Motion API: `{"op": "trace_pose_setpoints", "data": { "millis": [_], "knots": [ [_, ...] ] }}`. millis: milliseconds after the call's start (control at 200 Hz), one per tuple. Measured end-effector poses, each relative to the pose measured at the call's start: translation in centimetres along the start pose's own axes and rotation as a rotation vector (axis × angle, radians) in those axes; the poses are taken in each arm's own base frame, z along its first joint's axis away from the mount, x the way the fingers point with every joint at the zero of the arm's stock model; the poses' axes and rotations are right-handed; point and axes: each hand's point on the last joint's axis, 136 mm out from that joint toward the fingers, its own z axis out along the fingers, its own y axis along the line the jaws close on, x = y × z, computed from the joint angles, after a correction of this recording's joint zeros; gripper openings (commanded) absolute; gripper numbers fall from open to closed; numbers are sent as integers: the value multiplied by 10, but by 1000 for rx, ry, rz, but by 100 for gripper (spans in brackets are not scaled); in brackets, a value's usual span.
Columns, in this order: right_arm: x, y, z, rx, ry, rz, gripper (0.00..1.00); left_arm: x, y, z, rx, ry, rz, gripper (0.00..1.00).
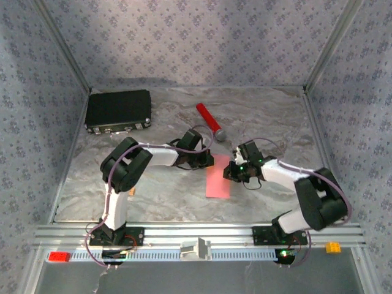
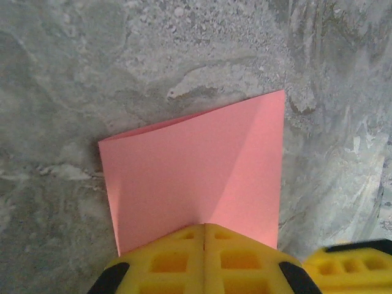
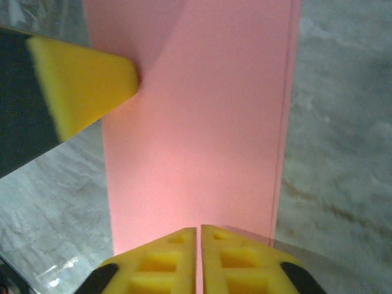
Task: Fold a paper plane with a square sheet of paper (pick it up from the middle)
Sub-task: First fold the square sheet of paper in half at the center of the table.
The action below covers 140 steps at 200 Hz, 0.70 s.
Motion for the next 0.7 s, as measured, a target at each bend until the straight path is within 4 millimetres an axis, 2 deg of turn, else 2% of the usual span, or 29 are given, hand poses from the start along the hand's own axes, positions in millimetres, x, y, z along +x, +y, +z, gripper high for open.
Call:
{"op": "trace_pose_setpoints", "data": {
  "millis": [120,235,390,700],
  "knots": [
    [4,12,-25,-44,-66,6,31,0,1,0,11,-6,4,2],
    [17,6,-34,-52,-84,55,38,0,0,0,19,-10,9,2],
    [39,-9,-33,-41,-56,139,41,1,1,-2,27,-17,6,2],
    [61,-15,-23,-43,22,214,42,2,1,-3,37,-27,-5,2]
  ]
}}
